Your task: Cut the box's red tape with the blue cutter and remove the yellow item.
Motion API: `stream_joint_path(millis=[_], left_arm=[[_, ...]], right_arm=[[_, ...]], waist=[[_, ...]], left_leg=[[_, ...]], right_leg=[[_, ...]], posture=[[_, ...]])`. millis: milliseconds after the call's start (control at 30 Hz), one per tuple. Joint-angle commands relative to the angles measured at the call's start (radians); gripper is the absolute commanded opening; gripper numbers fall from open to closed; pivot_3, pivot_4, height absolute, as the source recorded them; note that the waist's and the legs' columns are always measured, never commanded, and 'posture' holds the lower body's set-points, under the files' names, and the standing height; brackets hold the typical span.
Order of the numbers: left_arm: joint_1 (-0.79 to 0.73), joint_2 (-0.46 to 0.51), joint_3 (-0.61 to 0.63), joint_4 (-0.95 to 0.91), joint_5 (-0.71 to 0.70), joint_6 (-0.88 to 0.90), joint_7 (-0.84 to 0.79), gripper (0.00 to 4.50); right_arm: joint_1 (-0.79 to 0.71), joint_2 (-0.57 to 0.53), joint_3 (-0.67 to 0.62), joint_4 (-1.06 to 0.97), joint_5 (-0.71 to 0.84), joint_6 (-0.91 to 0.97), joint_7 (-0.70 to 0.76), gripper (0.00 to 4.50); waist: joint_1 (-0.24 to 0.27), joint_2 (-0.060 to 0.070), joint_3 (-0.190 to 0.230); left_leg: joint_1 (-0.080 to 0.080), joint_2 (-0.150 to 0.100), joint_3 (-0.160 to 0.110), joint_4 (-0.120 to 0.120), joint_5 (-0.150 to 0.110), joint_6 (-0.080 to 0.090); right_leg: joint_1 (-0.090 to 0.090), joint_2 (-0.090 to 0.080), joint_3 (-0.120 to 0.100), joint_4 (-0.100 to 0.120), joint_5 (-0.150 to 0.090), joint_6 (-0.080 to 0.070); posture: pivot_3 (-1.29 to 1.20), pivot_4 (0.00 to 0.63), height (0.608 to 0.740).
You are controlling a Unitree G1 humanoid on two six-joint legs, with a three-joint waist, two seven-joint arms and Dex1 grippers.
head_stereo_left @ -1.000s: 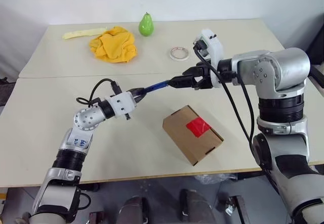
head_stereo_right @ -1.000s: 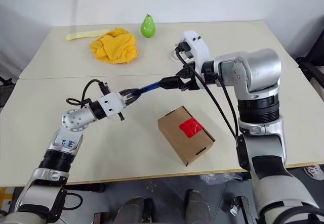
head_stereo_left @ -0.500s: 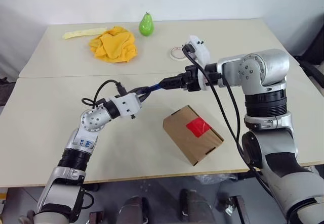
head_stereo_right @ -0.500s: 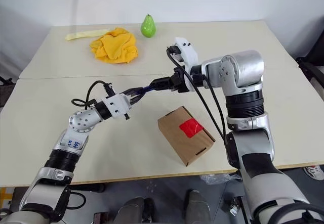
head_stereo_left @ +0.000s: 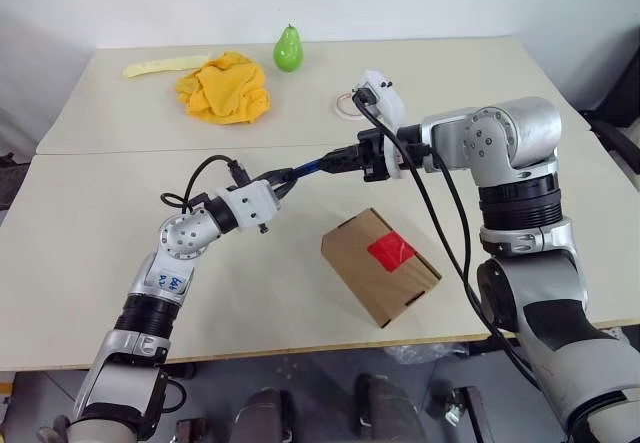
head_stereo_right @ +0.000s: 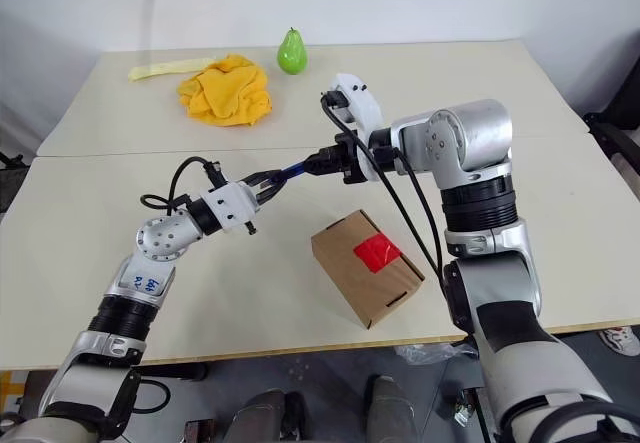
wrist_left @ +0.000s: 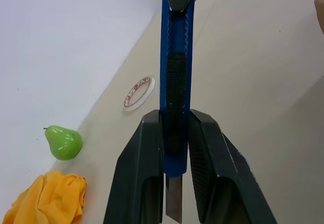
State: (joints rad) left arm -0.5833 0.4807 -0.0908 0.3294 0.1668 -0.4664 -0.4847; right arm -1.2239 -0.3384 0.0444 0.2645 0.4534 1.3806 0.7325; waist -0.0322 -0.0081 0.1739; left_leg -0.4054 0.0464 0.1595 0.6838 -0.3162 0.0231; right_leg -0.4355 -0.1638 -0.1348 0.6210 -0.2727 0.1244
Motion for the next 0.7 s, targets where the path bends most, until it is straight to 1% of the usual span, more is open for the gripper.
stream_joint_path(millis=[33, 100, 133, 167, 200, 300, 367, 433, 533, 567, 600, 633, 667, 700], left_arm=[[-0.004, -0.004, 0.003, -0.036, -0.013, 0.01, 0.004, 0.38], [-0.02, -0.007, 0.003, -0.012, -0.009, 0.058, 0.002, 0.38], [-0.022, -0.019, 0.014, -0.019, -0.075, 0.132, -0.043, 0.73], [-0.023, -0.012, 0.015, -0.026, -0.082, 0.204, -0.067, 1.09], [-0.021, -0.005, 0.014, -0.038, -0.086, 0.256, -0.083, 1.22], [-0.018, 0.019, 0.049, -0.049, -0.133, 0.327, -0.111, 2.22], [-0.007, 0.052, 0.077, -0.067, -0.195, 0.421, -0.18, 2.82], [0.042, 0.098, 0.114, -0.13, -0.314, 0.584, -0.295, 3.43], [0.111, 0.119, 0.149, -0.254, -0.454, 0.786, -0.366, 4.41], [0.13, 0.12, 0.16, -0.294, -0.49, 0.834, -0.372, 4.5], [0.146, 0.106, 0.184, -0.348, -0.556, 0.896, -0.37, 4.5], [0.158, 0.081, 0.221, -0.424, -0.685, 1.018, -0.353, 4.5], [0.168, 0.066, 0.243, -0.486, -0.781, 1.114, -0.345, 4.5], [0.177, 0.06, 0.248, -0.537, -0.844, 1.184, -0.346, 4.5]], right_arm=[[-0.03, -0.01, -0.016, -0.026, 0.012, -0.012, -0.016, 0.14], [-0.022, -0.019, -0.015, -0.055, 0.017, -0.015, -0.013, 0.14], [-0.02, -0.024, -0.02, -0.068, 0.022, -0.007, -0.014, 0.14], [-0.016, -0.034, -0.028, -0.083, 0.026, -0.003, -0.016, 0.14], [-0.014, -0.039, -0.035, -0.094, 0.029, 0.002, -0.019, 0.14], [-0.005, -0.066, -0.065, -0.142, 0.043, 0.007, -0.027, 0.14], [0.004, -0.094, -0.085, -0.185, 0.052, 0.006, -0.034, 0.14], [0.016, -0.132, -0.115, -0.244, 0.067, 0.015, -0.038, 0.14], [0.038, -0.162, -0.149, -0.307, 0.091, 0.03, -0.048, 0.14], [0.045, -0.168, -0.16, -0.325, 0.101, 0.038, -0.053, 0.14], [0.06, -0.18, -0.178, -0.356, 0.114, 0.048, -0.056, 0.14], [0.081, -0.199, -0.204, -0.401, 0.131, 0.066, -0.056, 0.14], [0.1, -0.212, -0.227, -0.439, 0.145, 0.081, -0.06, 0.14], [0.118, -0.222, -0.248, -0.473, 0.156, 0.091, -0.067, 0.14]], waist=[[0.0, 0.0, 0.0], [0.0, 0.0, 0.0], [0.0, 0.0, 0.0], [0.001, 0.0, 0.0], [0.001, 0.0, 0.0], [0.001, 0.0, 0.0], [0.001, 0.0, 0.0], [-0.003, 0.0, 0.0], [-0.005, 0.0, 0.0], [-0.004, 0.0, 0.0], [-0.002, 0.0, 0.0], [0.0, -0.001, 0.001], [0.006, -0.002, 0.001], [0.008, -0.003, 0.002]], left_leg=[[0.0, 0.0, 0.0, 0.0, 0.0, 0.0], [0.0, 0.0, 0.0, 0.0, 0.0, 0.0], [0.0, 0.0, 0.0, 0.0, 0.0, 0.0], [0.0, 0.0, 0.0, 0.0, 0.0, 0.0], [0.0, 0.0, 0.0, 0.0, 0.0, 0.0], [0.0, 0.0, 0.0, 0.0, 0.0, 0.0], [-0.001, 0.0, 0.0, 0.0, 0.0, 0.0], [-0.001, 0.0, 0.0, 0.0, 0.0, 0.0], [-0.001, 0.0, 0.0, -0.002, 0.0, -0.001], [-0.001, 0.0, 0.0, -0.002, -0.001, -0.001], [-0.001, 0.0, 0.0, -0.002, -0.001, -0.001], [-0.001, 0.0, 0.0, -0.002, -0.001, -0.001], [-0.001, 0.001, -0.001, -0.001, 0.0, -0.001], [-0.001, 0.001, -0.003, -0.001, 0.0, -0.001]], right_leg=[[0.0, 0.0, 0.0, 0.0, 0.0, 0.0], [0.0, 0.0, 0.0, 0.0, 0.0, 0.0], [0.0, 0.0, 0.0, 0.0, 0.0, 0.0], [0.0, 0.0, 0.0, 0.0, 0.0, 0.0], [0.0, 0.0, 0.0, 0.0, 0.0, 0.0], [-0.001, 0.0, 0.0, 0.0, 0.0, 0.0], [-0.001, 0.0, 0.0, 0.0, 0.0, 0.0], [-0.001, 0.0, 0.0, 0.0, 0.0, 0.0], [-0.003, 0.0, 0.001, 0.001, 0.0, 0.0], [-0.003, 0.0, 0.001, 0.001, 0.0, 0.0], [-0.003, 0.0, 0.001, 0.001, 0.0, 0.0], [-0.003, 0.0, 0.001, 0.001, 0.0, 0.0], [-0.003, 0.001, 0.002, 0.0, 0.0, 0.0], [-0.003, 0.0, 0.002, 0.001, 0.0, 0.0]], posture=[[0.0, 0.15, 0.74], [0.0, 0.15, 0.74], [0.0, 0.15, 0.74], [0.0, 0.15, 0.74], [0.0, 0.15, 0.74], [0.0, 0.15, 0.74], [0.0, 0.15, 0.74], [0.0, 0.15, 0.74], [0.0, 0.15, 0.74], [0.0, 0.15, 0.74], [0.0, 0.15, 0.74], [0.0, 0.15, 0.74], [0.0, 0.15, 0.74], [0.0, 0.15, 0.74]])
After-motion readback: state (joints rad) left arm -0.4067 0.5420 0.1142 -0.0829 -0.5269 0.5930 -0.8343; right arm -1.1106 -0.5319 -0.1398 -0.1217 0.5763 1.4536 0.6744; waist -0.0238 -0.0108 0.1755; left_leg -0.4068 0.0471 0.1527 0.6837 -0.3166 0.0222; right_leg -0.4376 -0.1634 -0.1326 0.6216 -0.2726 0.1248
